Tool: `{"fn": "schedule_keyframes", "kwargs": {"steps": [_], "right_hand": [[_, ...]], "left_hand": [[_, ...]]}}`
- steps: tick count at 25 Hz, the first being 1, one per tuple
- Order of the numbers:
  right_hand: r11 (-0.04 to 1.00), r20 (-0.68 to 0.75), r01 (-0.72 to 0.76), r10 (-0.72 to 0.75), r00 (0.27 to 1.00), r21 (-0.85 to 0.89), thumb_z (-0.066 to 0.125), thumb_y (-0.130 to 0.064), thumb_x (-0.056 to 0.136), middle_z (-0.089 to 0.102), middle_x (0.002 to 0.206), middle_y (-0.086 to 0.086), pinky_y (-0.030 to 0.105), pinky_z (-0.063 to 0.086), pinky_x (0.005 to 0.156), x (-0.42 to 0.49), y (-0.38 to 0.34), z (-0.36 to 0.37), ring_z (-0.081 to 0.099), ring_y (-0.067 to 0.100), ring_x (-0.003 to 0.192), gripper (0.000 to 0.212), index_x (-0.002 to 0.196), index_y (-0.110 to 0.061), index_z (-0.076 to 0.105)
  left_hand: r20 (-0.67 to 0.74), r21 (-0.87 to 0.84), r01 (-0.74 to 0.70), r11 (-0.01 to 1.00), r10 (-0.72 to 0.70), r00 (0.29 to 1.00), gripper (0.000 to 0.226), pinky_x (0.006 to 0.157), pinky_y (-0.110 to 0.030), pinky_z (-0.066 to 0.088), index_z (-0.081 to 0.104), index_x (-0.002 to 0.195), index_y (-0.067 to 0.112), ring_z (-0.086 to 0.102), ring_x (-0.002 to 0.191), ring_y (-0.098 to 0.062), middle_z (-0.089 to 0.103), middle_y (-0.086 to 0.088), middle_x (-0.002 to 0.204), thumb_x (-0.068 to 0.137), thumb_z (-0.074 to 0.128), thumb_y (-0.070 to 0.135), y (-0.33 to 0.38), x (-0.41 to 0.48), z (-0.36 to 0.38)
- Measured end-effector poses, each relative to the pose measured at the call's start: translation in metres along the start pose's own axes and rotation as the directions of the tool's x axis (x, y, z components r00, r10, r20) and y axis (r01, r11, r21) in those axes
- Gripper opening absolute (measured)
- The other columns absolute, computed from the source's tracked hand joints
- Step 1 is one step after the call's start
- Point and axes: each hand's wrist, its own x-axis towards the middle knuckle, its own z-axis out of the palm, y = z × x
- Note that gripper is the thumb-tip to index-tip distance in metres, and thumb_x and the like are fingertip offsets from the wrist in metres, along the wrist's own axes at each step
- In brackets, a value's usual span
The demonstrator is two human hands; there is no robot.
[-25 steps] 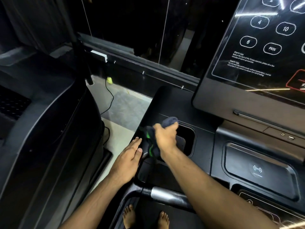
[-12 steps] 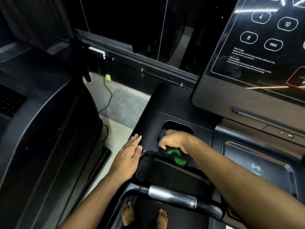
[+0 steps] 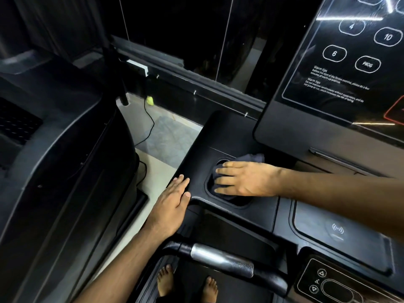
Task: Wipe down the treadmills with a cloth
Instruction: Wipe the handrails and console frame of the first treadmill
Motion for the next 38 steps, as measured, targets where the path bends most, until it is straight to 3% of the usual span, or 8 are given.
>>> {"fn": "schedule_keyframes", "kwargs": {"steps": [8, 14, 18, 23, 26, 28, 33, 38], "right_hand": [[0.98, 0.592, -0.174, 0.087, 0.801, 0.092, 0.03, -0.024, 0.108, -0.008, 0.169, 0.001, 0.042, -0.001, 0.125, 0.048, -0.013, 0.006, -0.008, 0.022, 0.155, 0.065, 0.16, -0.023, -0.01], [0.838, 0.656, -0.503, 0.258, 0.709, 0.214, 0.044, -0.015, 0.104, 0.034, 0.157, 0.014, 0.045, 0.04, 0.11, 0.067, -0.028, -0.023, 0.034, 0.033, 0.145, 0.051, 0.153, -0.008, 0.033], [0.777, 0.774, -0.523, 0.075, 0.629, 0.35, 0.059, -0.007, 0.09, 0.058, 0.09, 0.006, 0.027, 0.048, 0.062, 0.07, 0.003, -0.05, 0.064, 0.026, 0.083, 0.02, 0.108, -0.005, 0.068], [-0.1, 0.815, -0.809, 0.047, 0.578, 0.579, 0.066, -0.009, 0.084, 0.063, 0.098, 0.02, 0.033, 0.049, 0.073, 0.054, 0.01, -0.045, 0.061, 0.03, 0.081, 0.014, 0.093, 0.002, 0.067], [-0.691, 0.827, -0.518, 0.214, 0.519, 0.504, 0.064, -0.007, 0.086, 0.063, 0.09, 0.012, 0.032, 0.048, 0.074, 0.026, -0.002, -0.035, 0.062, 0.027, 0.083, 0.018, 0.101, 0.002, 0.067], [-0.977, 0.861, -0.02, 0.176, 0.477, 0.211, 0.056, -0.007, 0.09, 0.064, 0.065, 0.009, 0.025, 0.052, 0.053, 0.029, -0.022, -0.032, 0.064, 0.025, 0.056, 0.016, 0.076, -0.005, 0.063], [-0.758, 0.977, 0.632, 0.215, 0.01, 0.16, 0.051, 0.002, 0.089, 0.063, 0.085, 0.018, 0.054, 0.06, 0.069, 0.094, -0.043, -0.034, 0.058, 0.027, 0.07, 0.018, 0.08, -0.013, 0.055], [-0.897, 0.963, 0.399, 0.25, 0.103, 0.19, 0.056, -0.007, 0.095, 0.051, 0.09, 0.008, 0.031, 0.047, 0.074, 0.109, -0.02, -0.051, 0.048, 0.018, 0.07, 0.026, 0.119, 0.0, 0.048]], "left_hand": [[-0.021, -0.011, 0.016, 1.0, -0.016, 1.0, 0.047, 0.115, -0.016, 0.007, 0.033, 0.15, 0.025, 0.014, 0.145, 0.001, 0.025, 0.011, 0.158, 0.104, 0.039, 0.028, 0.003, 0.0, 0.002], [0.008, 0.081, -0.03, 0.996, 0.029, 1.0, 0.048, 0.121, -0.024, 0.009, 0.029, 0.152, 0.023, 0.01, 0.147, -0.001, 0.02, 0.009, 0.16, 0.104, 0.034, 0.029, -0.003, 0.002, 0.002], [0.033, 0.123, -0.041, 0.992, 0.037, 0.999, 0.049, 0.119, -0.02, 0.005, 0.025, 0.153, 0.023, 0.007, 0.147, -0.001, 0.015, 0.009, 0.161, 0.105, 0.032, 0.03, -0.003, -0.001, 0.003], [0.052, 0.128, -0.047, 0.991, 0.04, 0.998, 0.049, 0.117, -0.018, 0.004, 0.025, 0.153, 0.023, 0.006, 0.147, -0.001, 0.015, 0.008, 0.161, 0.105, 0.031, 0.031, -0.004, 0.002, 0.002], [0.055, 0.134, -0.058, 0.989, 0.051, 0.997, 0.049, 0.117, -0.018, 0.004, 0.026, 0.152, 0.023, 0.007, 0.147, -0.001, 0.016, 0.009, 0.161, 0.105, 0.032, 0.031, -0.006, 0.002, 0.0], [0.06, 0.113, -0.056, 0.992, 0.049, 0.997, 0.048, 0.118, -0.019, 0.006, 0.027, 0.152, 0.024, 0.008, 0.147, -0.001, 0.017, 0.01, 0.161, 0.105, 0.032, 0.031, -0.006, 0.0, -0.001], [0.082, 0.086, -0.053, 0.995, 0.046, 0.996, 0.048, 0.118, -0.019, 0.007, 0.028, 0.152, 0.025, 0.008, 0.146, 0.002, 0.017, 0.012, 0.16, 0.105, 0.033, 0.031, -0.005, 0.003, -0.006], [0.085, 0.09, -0.067, 0.994, 0.059, 0.995, 0.047, 0.112, -0.011, 0.003, 0.029, 0.152, 0.025, 0.008, 0.144, 0.004, 0.018, 0.012, 0.16, 0.105, 0.034, 0.029, -0.003, 0.004, -0.008]]}}
